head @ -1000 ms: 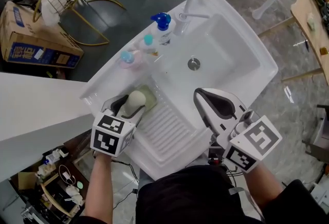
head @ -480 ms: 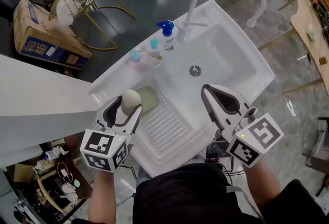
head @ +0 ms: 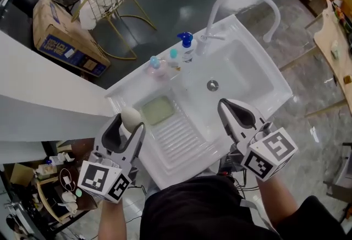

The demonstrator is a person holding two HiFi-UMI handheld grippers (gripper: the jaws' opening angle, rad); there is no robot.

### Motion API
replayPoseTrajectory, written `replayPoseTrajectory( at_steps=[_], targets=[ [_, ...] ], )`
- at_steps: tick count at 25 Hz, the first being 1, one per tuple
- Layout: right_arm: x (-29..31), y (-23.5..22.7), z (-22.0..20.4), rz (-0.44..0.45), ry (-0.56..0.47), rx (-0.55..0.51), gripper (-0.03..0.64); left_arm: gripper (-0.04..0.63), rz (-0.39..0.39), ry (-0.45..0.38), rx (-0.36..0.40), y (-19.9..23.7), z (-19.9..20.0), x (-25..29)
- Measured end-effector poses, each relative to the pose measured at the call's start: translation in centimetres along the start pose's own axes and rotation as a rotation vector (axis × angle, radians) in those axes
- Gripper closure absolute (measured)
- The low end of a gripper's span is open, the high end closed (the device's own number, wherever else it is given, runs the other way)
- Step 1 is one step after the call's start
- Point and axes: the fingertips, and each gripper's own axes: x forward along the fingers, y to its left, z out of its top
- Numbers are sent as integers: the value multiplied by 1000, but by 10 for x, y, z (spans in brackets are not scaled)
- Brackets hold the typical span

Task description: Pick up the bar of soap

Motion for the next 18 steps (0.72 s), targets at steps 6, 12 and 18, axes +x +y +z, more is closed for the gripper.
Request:
replayPoseTrajectory(
  at_steps=[6, 12, 18],
  targets=[
    [-6, -1, 5, 20, 8, -6, 612, 342, 61, -141, -19, -12, 28, -40],
    [-1, 13, 8, 46, 5, -20, 612, 342, 84, -218, 23, -17, 50, -68],
    [-11, 23, 8, 33, -4, -33, 612, 342, 72, -272, 56, -25, 62, -77]
  ],
)
